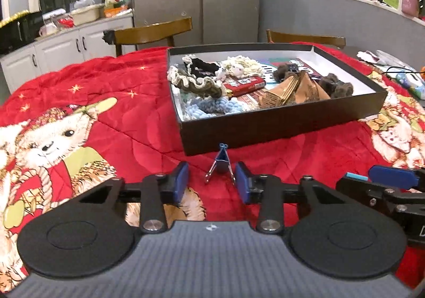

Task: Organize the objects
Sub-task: 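Grasp the dark blue binder clip with left gripper while right grasps the light blue clip, then lift both binder clips and carry them over the black box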

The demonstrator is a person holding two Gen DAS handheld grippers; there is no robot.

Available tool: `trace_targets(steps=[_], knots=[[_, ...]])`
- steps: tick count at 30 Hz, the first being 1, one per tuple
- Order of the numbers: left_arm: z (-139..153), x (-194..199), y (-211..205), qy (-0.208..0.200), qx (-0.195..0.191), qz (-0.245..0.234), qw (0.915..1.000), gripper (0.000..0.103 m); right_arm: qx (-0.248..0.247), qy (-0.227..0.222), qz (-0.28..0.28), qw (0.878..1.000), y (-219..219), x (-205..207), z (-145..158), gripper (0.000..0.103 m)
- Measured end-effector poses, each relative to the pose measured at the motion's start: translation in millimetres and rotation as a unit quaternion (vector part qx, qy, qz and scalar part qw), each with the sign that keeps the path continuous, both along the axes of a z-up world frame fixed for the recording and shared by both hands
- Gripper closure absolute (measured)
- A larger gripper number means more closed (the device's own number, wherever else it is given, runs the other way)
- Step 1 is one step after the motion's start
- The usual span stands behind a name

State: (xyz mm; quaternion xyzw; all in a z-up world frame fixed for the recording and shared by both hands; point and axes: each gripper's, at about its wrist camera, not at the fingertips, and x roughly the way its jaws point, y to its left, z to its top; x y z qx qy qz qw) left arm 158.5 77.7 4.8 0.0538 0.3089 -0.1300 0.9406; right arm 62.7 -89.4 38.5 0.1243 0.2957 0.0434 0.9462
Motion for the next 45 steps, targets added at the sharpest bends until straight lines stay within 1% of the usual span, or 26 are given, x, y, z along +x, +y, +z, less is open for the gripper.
trace_targets(steps=[1,2,3,5,7,9,14,17,20,22,25,27,32,37,40,45], knots=[[0,0,-1,-0.001,0.002,-0.004,1.0000,0.068,-0.003,0.002,0.001,1.000,1,1,0,0.049],[-1,0,-1,-0.003,0.002,-0.008,1.0000,0.074,-0.006,0.001,-0.001,1.000,2,1,0,0.053],[-1,-1,-3,-0.004,0.004,-0.011,0.9999,0.075,-0.011,0.002,-0.006,1.000,3,1,0,0.060],[-1,-2,-5,-0.009,0.012,-0.013,0.9998,0.075,-0.021,0.004,-0.018,1.000,4,0,0,0.066],[-1,-3,-6,-0.011,0.016,-0.013,0.9997,0.076,-0.026,0.005,-0.022,0.999,4,0,0,0.067],[-1,-4,-5,-0.011,0.014,-0.011,0.9998,0.076,-0.032,0.006,-0.026,0.999,5,-1,0,0.073],[-1,-6,-7,-0.016,0.022,-0.002,0.9996,0.076,-0.040,0.008,-0.026,0.999,5,0,1,0.073],[-1,-7,-8,-0.020,0.032,0.002,0.9993,0.076,-0.036,0.007,-0.025,0.999,4,0,1,0.073],[-1,-7,-7,-0.020,0.030,0.007,0.9993,0.076,-0.032,0.007,-0.024,0.999,3,0,1,0.073],[0,-8,-2,-0.020,0.014,0.004,0.9997,0.076,-0.030,0.006,-0.024,0.999,2,0,1,0.073],[2,-9,9,-0.024,-0.025,0.003,0.9994,0.076,-0.028,0.006,-0.023,0.999,0,0,0,0.073],[3,-10,11,-0.027,-0.035,0.000,0.9990,0.076,-0.024,0.005,-0.022,0.999,-1,0,1,0.074],[5,-16,7,-0.044,-0.026,-0.006,0.9987,0.076,-0.021,0.003,-0.020,1.000,-2,-1,1,0.074],[5,-15,6,-0.040,-0.018,0.003,0.9990,0.076,-0.015,0.003,-0.017,1.000,-3,-2,1,0.074],[4,-15,3,-0.044,-0.006,0.007,0.9990,0.076,-0.009,0.004,-0.016,1.000,-5,-2,1,0.073],[5,-17,5,-0.047,-0.011,0.011,0.9988,0.076,0.003,0.001,-0.016,1.000,-8,-2,2,0.074]])
